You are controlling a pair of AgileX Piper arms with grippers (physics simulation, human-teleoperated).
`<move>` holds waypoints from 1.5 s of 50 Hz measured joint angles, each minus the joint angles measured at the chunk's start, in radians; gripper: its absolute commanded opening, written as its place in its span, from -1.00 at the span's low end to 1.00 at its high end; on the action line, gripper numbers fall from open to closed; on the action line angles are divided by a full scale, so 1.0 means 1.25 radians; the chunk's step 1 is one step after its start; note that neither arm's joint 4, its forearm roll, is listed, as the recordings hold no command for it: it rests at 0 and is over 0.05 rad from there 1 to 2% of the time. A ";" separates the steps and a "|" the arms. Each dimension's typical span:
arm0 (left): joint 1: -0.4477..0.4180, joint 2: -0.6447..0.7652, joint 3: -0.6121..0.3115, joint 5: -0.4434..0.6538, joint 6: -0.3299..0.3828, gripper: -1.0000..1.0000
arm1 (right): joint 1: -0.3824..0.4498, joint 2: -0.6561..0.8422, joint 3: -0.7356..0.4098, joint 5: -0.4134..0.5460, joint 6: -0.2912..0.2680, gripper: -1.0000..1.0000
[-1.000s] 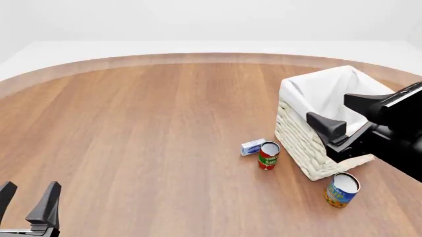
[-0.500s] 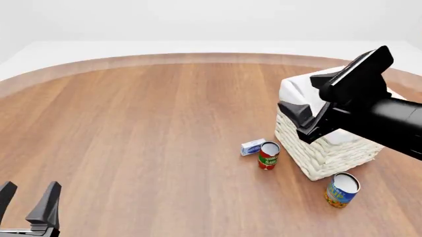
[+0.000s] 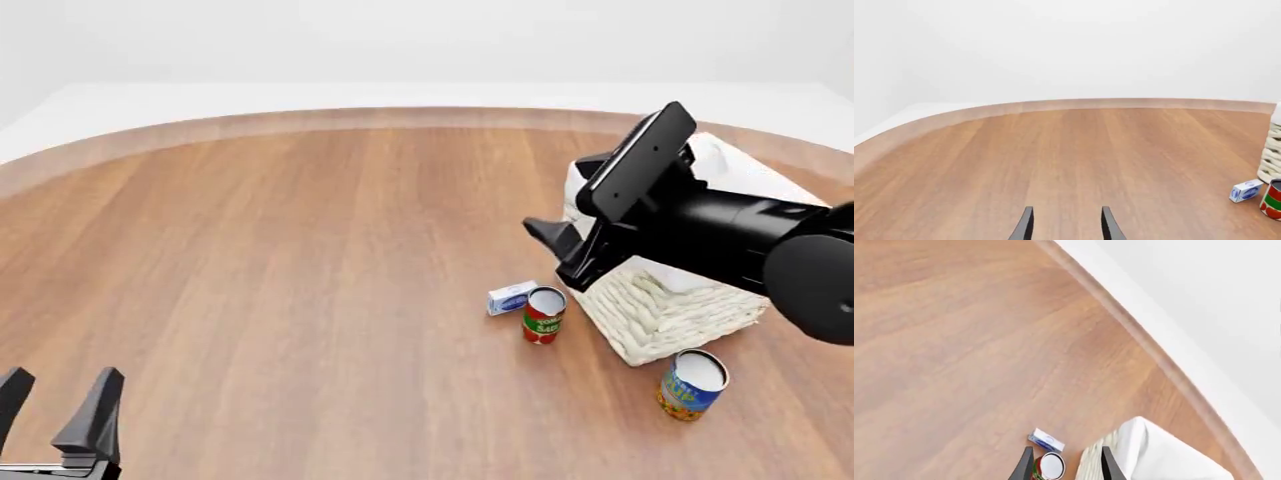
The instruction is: Pick up the alphabet soup and the cream cheese box, and put them in the basket.
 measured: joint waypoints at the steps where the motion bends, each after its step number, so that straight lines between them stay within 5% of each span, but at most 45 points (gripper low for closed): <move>1: 0.000 0.000 0.000 0.000 0.000 1.00 | 0.000 0.003 0.000 -0.002 -0.004 1.00; 52: 0.000 0.000 0.000 0.000 0.000 1.00 | -0.015 0.085 0.029 -0.074 -0.124 1.00; 75: 0.000 0.000 0.000 0.000 0.000 1.00 | -0.019 0.192 -0.021 -0.049 -0.179 1.00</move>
